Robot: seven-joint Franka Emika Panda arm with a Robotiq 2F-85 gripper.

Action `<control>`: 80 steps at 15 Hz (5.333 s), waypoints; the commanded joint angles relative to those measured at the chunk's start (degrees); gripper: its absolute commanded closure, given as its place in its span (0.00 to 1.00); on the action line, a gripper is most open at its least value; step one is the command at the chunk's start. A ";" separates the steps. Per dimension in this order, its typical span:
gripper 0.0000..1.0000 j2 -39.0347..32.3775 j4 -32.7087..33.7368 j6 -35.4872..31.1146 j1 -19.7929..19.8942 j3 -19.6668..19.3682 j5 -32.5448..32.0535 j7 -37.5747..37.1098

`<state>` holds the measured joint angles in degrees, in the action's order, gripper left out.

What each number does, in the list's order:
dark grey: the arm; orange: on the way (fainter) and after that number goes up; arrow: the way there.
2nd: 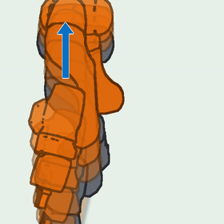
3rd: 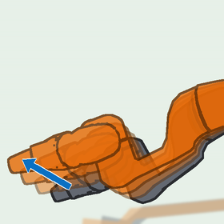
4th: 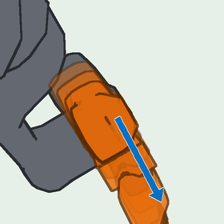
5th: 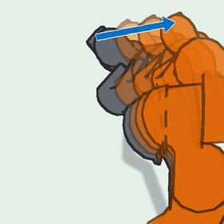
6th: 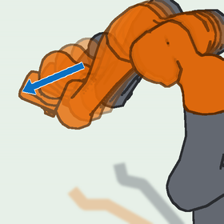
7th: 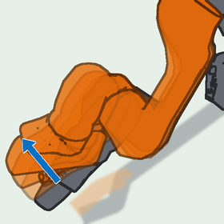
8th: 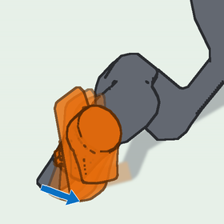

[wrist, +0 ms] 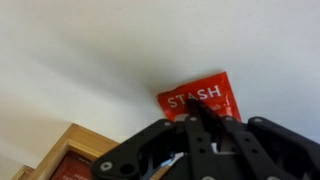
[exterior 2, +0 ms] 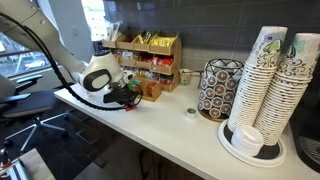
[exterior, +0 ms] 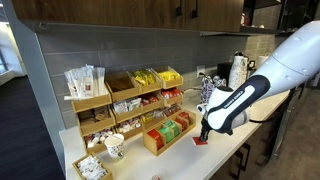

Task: Pick up the red sachet from the kitchen counter and put it in the forwardmost tray in the second slot from the right

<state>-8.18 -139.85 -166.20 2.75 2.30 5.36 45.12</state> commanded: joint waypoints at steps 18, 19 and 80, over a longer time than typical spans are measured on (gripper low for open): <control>0.00 2.60 1.07 11.88 -0.05 0.46 10.19 -1.60; 0.00 2.01 1.26 11.22 0.20 0.54 10.71 -0.79; 1.00 0.14 1.27 -20.82 -5.56 -6.88 -4.05 -20.14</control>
<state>-6.69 -139.36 -185.88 1.39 -1.44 1.29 27.44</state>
